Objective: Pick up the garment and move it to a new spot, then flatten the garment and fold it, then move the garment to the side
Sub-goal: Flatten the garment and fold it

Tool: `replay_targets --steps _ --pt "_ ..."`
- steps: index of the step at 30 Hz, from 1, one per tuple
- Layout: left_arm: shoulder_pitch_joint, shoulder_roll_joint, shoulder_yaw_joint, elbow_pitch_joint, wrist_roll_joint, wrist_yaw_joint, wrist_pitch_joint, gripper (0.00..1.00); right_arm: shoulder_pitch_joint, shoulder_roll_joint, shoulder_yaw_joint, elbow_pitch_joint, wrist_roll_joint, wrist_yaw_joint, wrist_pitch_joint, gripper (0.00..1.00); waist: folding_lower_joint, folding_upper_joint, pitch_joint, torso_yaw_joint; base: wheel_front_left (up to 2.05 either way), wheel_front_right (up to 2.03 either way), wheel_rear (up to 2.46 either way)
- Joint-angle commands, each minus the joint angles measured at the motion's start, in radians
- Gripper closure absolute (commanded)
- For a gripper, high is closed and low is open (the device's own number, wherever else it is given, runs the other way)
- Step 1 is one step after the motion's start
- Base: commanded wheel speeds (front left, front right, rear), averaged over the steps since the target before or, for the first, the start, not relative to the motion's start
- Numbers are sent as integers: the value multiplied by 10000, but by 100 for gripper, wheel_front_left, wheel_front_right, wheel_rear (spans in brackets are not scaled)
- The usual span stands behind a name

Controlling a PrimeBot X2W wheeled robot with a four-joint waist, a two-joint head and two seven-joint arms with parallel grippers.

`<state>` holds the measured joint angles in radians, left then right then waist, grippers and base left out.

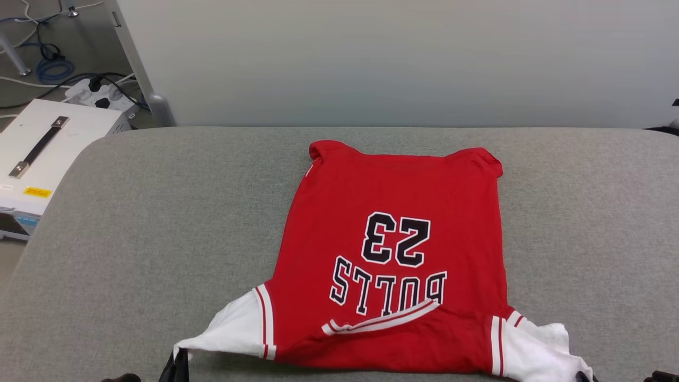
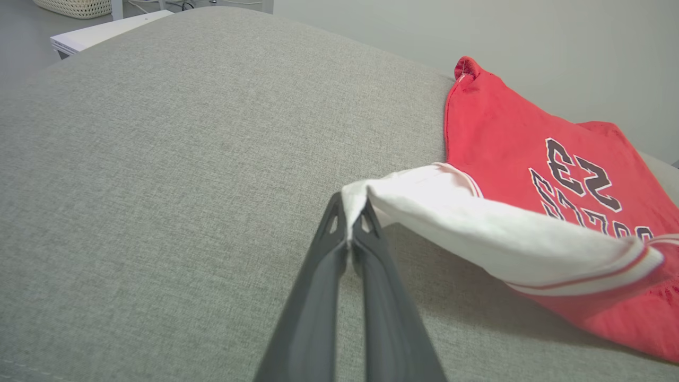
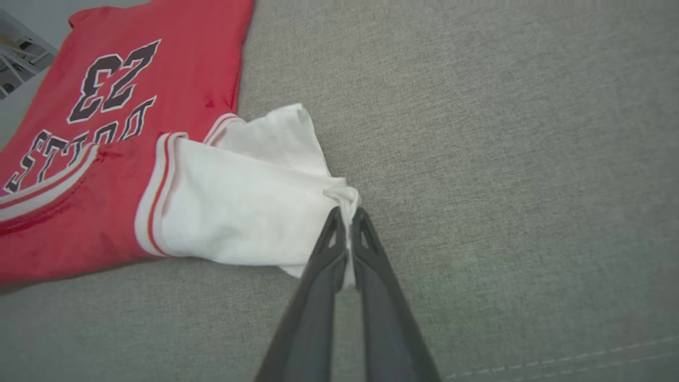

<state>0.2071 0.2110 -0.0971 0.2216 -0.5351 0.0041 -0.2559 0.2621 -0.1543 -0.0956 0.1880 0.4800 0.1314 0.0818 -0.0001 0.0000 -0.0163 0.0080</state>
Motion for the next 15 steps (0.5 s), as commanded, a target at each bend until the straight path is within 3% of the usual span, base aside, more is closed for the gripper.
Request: replay_targets --steps 1,9,15 --pt "-215 -82 43 -17 109 -78 -59 100 -191 3 51 -12 81 -7 -127 0 1 0 72 82 0 0 0" --pt "-848 -310 2 -204 559 -375 -59 100 -1809 -231 -689 293 -271 -7 -764 0 1 0 640 561 0 0 0" --pt "-1455 -554 -131 -468 915 -598 -59 100 -4332 -675 -1098 1527 -705 -7 -177 0 1 0 1346 1015 0 0 0"
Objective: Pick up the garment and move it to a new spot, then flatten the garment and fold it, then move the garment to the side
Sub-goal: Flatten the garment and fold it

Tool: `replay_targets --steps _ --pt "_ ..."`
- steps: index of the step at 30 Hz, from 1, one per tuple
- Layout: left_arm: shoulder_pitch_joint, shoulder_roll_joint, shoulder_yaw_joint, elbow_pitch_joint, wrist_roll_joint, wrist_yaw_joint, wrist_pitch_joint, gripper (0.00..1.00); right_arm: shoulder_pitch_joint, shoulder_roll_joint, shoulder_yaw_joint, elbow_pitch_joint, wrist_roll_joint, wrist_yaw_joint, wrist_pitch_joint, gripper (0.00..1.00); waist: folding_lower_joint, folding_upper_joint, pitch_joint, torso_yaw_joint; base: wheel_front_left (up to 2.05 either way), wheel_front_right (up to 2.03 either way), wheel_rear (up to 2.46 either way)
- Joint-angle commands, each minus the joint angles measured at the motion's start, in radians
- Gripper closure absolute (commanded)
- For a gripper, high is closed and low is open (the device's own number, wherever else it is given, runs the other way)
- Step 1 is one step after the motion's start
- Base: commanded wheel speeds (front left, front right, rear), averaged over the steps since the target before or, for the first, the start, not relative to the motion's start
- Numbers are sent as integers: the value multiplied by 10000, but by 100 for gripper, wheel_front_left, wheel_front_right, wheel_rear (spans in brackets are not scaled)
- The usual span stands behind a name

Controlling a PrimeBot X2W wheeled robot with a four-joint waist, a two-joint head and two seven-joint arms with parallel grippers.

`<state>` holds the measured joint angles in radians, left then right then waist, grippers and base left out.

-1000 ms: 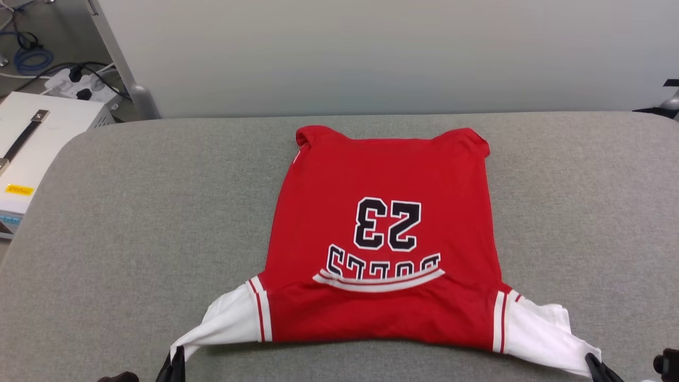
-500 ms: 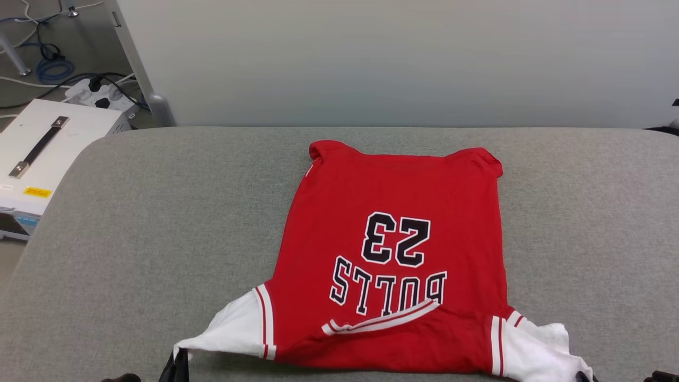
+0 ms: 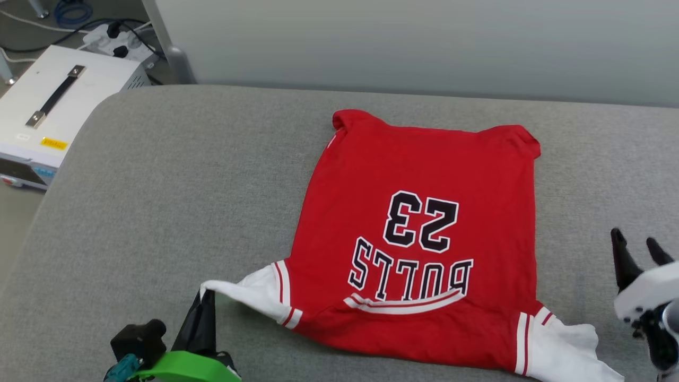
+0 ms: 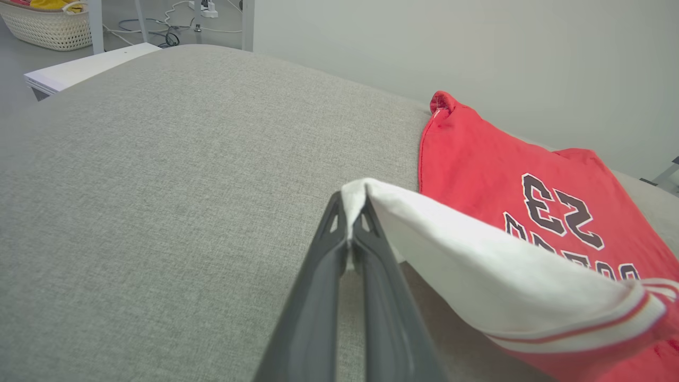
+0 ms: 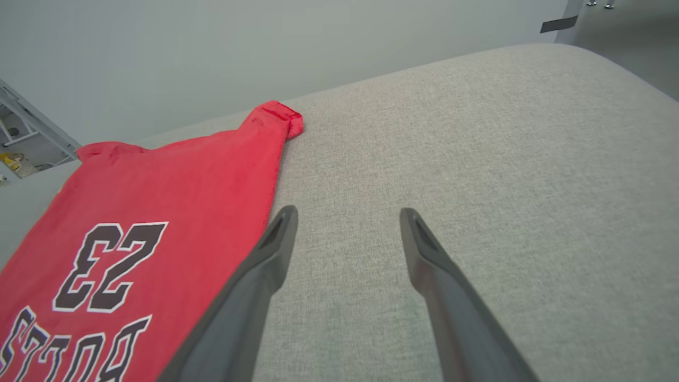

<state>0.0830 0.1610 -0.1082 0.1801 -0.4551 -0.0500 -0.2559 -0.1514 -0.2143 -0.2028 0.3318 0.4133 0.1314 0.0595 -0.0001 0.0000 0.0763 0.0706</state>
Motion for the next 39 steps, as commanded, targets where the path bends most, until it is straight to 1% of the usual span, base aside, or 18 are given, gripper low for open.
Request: replay_targets --steps 1,7,11,15,20,23,26,29,32,33,34,35,36,39 --pt "-356 -115 -79 -120 193 -114 -59 100 -661 -219 -57 429 -24 -7 248 0 1 0 591 543 0 0 0" --pt "-1047 -431 -408 -515 612 -397 -59 100 -3031 -1180 211 2126 71 -7 1376 0 1 0 1503 1343 0 0 0" --pt "-1487 -567 -636 -898 833 -558 -59 100 -4464 -1782 543 2987 140 -7 2245 0 1 0 2215 1836 0 0 0" --pt "-1881 -723 -794 -1279 996 -656 -59 100 -5795 -2225 967 3708 48 -7 3002 0 1 0 2890 2220 0 0 0" --pt "-2205 -884 -998 -1618 1115 -722 -59 100 -7024 -2621 1421 4466 -17 -7 3744 0 1 0 3488 2527 0 0 0" --pt "-2324 -956 -1075 -1723 1082 -751 -59 100 -7564 -2698 1787 4746 -69 -7 3982 0 1 0 3772 2599 0 0 0" --pt "-2374 -999 -1040 -1761 1091 -765 -59 100 -7819 -2626 2063 5153 -88 -7 4404 0 1 0 3930 2596 0 0 0" --pt "-2381 -1030 -1005 -1730 1133 -777 -59 100 -7810 -2511 2362 5757 -35 -7 5303 0 1 0 3971 2582 0 0 0" --pt "-2353 -1049 -945 -1696 1162 -784 -59 100 -7699 -2404 2437 6350 168 -7 6311 0 1 0 3949 2560 0 0 0" --pt "-2335 -1055 -926 -1680 1170 -787 -59 100 -7658 -2375 2482 6491 225 -7 6640 20 1 0 3929 2560 0 0 0" --pt "-2321 -1060 -916 -1664 1176 -788 -59 100 -7631 -2350 2462 6586 315 -7 6840 62 1 0 3895 2564 0 0 0" --pt "-2294 -1065 -902 -1644 1182 -790 -59 100 -7613 -2321 2446 6681 418 -7 7068 96 1 0 3861 2559 0 0 0" --pt "-2274 -1069 -892 -1625 1184 -792 -59 100 -7600 -2318 2478 6700 445 -7 7172 100 1 0 3825 2555 0 0 0" --pt "-2214 -1080 -870 -1556 1192 -795 -59 100 -7646 -2395 2521 6589 495 -7 7122 100 1 0 3660 2532 0 0 0"
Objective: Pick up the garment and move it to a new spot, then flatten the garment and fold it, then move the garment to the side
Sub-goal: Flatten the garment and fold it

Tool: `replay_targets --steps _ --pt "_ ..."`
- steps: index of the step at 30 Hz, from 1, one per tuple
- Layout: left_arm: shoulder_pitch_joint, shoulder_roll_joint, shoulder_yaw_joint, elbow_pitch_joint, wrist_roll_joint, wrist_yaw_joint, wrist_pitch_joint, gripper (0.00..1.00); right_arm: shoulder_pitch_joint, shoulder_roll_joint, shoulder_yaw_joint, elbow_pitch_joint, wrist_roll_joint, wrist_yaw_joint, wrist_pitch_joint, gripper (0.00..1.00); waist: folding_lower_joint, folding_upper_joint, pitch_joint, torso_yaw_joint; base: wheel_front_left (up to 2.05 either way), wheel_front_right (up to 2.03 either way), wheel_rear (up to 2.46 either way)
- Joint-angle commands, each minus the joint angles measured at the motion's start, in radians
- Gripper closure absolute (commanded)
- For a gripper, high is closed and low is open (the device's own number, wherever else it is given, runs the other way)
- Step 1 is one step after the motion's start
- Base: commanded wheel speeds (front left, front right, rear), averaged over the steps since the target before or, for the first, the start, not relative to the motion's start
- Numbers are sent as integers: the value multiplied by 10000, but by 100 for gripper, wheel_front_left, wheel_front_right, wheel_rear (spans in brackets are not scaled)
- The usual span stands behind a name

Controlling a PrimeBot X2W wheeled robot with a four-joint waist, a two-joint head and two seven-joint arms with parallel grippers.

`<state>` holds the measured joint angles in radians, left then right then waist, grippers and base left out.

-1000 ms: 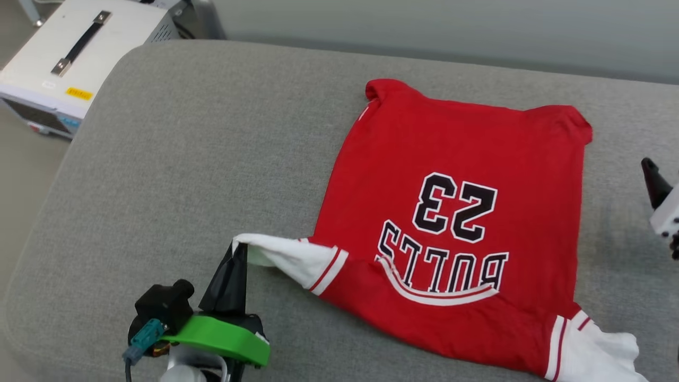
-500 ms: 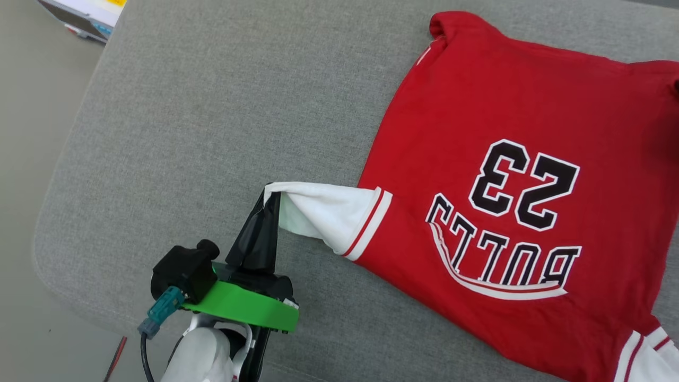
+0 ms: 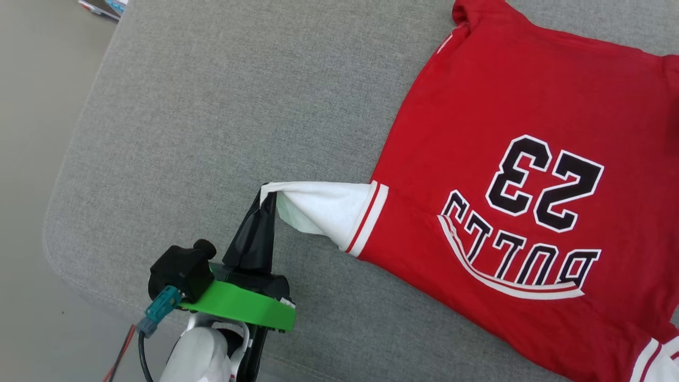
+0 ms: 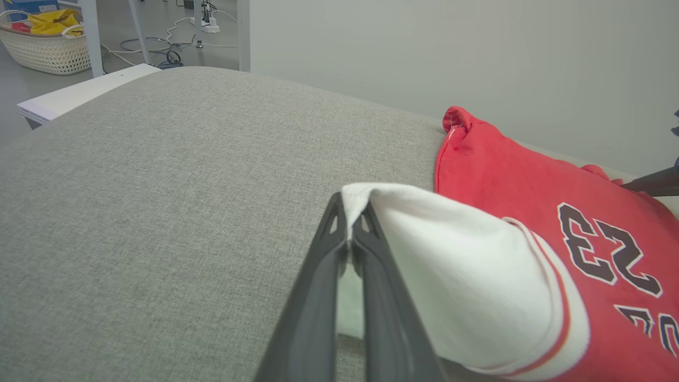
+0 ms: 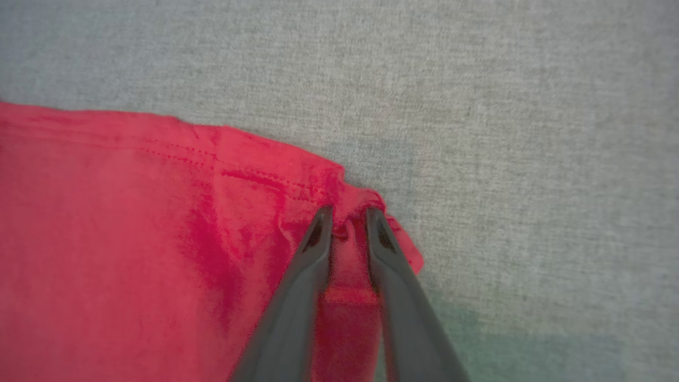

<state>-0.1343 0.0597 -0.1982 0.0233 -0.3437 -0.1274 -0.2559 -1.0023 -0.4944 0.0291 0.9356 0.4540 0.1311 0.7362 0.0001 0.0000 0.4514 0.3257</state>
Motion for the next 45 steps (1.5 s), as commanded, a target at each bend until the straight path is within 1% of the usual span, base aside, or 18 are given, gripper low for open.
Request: replay_targets --steps 1,4,5,8,13,14,20,25,28,32,36,38,42,45 --pt "-17 -70 32 53 88 -22 -59 100 840 364 201 502 95 -4 272 100 -1 0 -201 -34 0 0 0" --pt "63 -74 56 163 131 -24 -59 100 753 204 177 402 58 -4 32 100 -1 0 -568 -121 0 0 0" --pt "207 -61 85 329 177 -27 -59 100 732 9 134 290 19 -4 -207 100 -1 0 -1058 -269 0 0 0" --pt "357 40 67 509 184 -29 -59 100 818 -223 62 -3 80 -4 -535 100 -1 0 -1579 -492 0 0 0" --pt "664 282 177 766 90 -30 -59 100 1508 -481 73 -720 346 -4 -826 100 -1 0 -2375 -1164 0 0 0" --pt "794 436 298 901 50 -28 -59 100 2137 -588 54 -1286 519 -4 -890 100 -1 0 -2712 -1639 0 0 0" --pt "999 767 569 1312 -15 68 -26 100 3965 -714 -205 -2823 989 -4 -1003 100 -1 0 -3200 -2591 0 0 0" --pt "1094 999 773 1476 -133 144 54 100 5989 -660 -865 -4323 1072 -4 -1129 100 -1 0 -3450 -3238 0 0 0" --pt "1157 1067 811 1502 -201 169 128 100 7181 -332 -1533 -5158 998 -4 -1129 100 -1 0 -3510 -3499 0 0 0" --pt "1176 1116 837 1545 -295 189 191 100 8864 456 -2524 -6255 779 -4 -1047 100 -1 0 -3508 -3707 0 0 0" --pt "1189 1143 822 1641 -368 186 218 100 10388 1480 -3336 -7294 429 -4 -891 100 -1 0 -3519 -3790 0 0 0" --pt "1206 1154 790 1703 -407 179 242 100 11050 2170 -3652 -7700 286 -4 -800 100 -1 0 -3515 -3814 0 0 0" --pt "1171 1176 679 1828 -440 157 246 100 12001 3420 -3937 -8052 233 -4 -484 100 -1 0 -3540 -3776 0 0 0" --pt "1162 1170 594 1911 -464 145 245 100 12323 3941 -3980 -8143 308 -4 -519 100 -1 0 -3593 -3754 0 0 0"
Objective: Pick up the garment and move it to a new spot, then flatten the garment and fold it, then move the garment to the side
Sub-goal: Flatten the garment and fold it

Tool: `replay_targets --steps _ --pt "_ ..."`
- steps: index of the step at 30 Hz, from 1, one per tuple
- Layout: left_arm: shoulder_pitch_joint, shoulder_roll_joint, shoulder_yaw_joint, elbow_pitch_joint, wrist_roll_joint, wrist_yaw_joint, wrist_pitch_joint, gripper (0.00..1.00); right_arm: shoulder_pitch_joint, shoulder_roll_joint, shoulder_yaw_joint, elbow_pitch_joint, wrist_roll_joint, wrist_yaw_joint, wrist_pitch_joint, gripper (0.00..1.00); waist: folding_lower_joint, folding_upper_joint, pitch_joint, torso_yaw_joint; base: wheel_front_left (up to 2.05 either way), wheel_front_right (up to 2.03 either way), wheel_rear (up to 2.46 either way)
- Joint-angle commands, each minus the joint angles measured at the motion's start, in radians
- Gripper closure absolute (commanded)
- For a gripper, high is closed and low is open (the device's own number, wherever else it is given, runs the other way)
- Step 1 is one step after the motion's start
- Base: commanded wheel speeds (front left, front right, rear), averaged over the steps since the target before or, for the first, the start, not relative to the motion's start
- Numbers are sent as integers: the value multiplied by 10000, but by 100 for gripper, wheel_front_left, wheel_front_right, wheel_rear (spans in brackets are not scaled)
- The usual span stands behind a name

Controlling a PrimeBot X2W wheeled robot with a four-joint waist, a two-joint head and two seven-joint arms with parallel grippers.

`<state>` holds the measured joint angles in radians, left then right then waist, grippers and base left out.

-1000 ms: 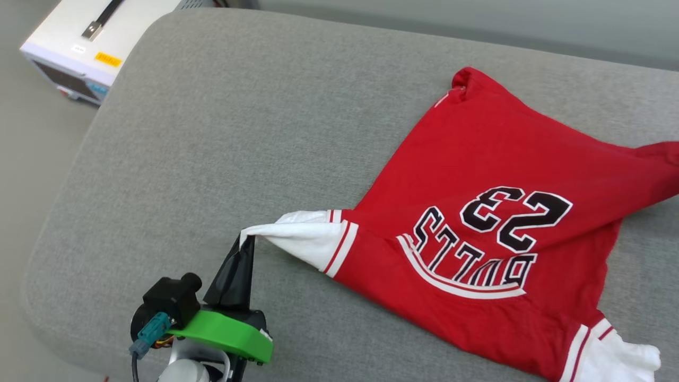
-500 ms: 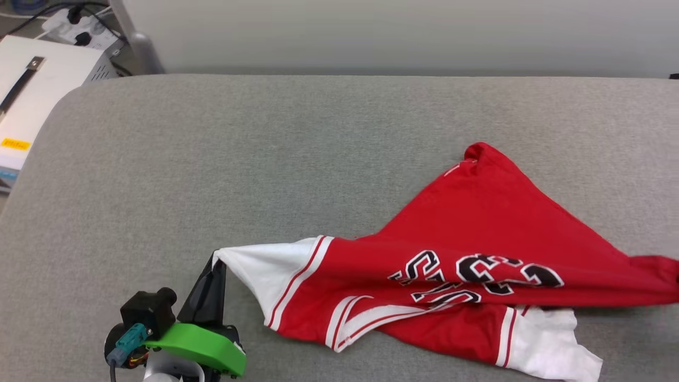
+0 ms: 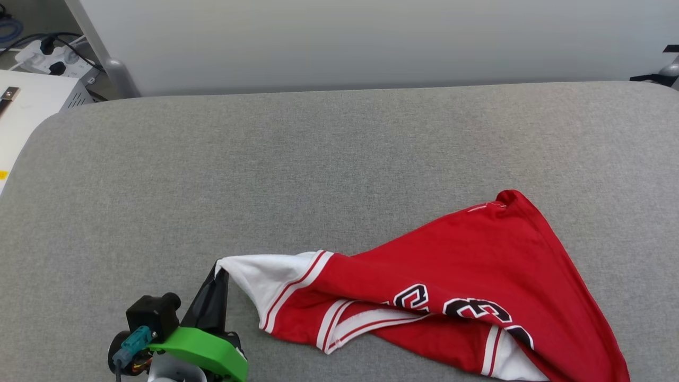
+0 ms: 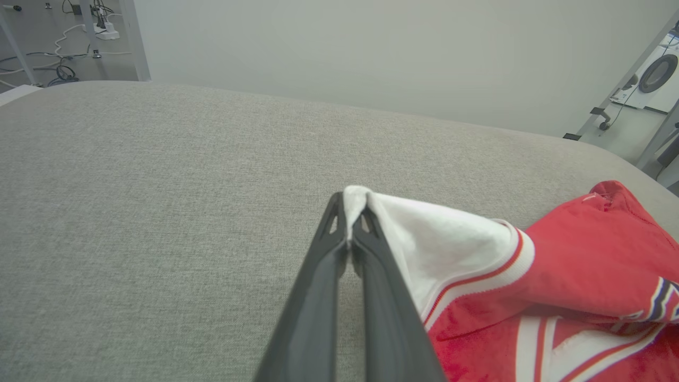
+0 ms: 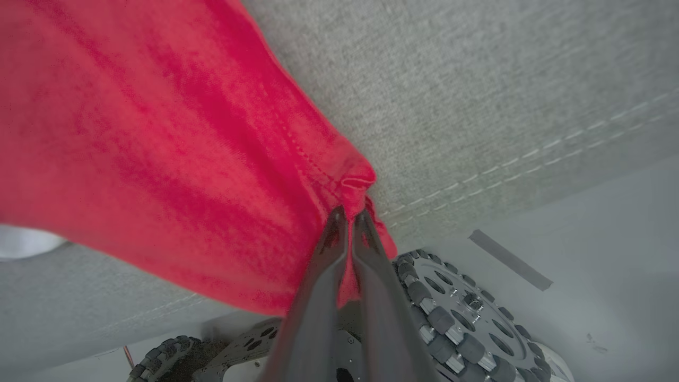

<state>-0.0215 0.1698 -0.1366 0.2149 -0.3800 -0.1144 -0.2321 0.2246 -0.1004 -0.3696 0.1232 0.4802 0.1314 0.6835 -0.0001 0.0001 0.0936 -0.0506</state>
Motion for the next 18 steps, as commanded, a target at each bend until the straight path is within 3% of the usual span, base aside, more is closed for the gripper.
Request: replay_targets --steps 1,2,9,15,18 --pt "34 73 -51 27 -111 10 7 100 80 126 -22 -69 176 -7 -150 62 1 -1 -36 11 0 0 0" --pt "32 75 -74 51 -119 6 6 100 56 194 -97 -127 221 -7 -420 0 1 -1 -54 11 0 0 0" --pt "-72 55 -304 132 -147 -17 26 100 -643 221 -32 -462 58 -7 -2938 0 1 -1 -51 129 0 0 0" --pt "-411 0 -616 206 -125 -52 12 100 -1694 -579 849 -403 197 -7 -4628 0 1 -1 125 416 0 0 0" --pt "-626 -17 -761 229 -110 -69 -9 100 -2359 -1215 1452 -189 150 -7 -4884 0 1 -1 283 559 0 0 0"
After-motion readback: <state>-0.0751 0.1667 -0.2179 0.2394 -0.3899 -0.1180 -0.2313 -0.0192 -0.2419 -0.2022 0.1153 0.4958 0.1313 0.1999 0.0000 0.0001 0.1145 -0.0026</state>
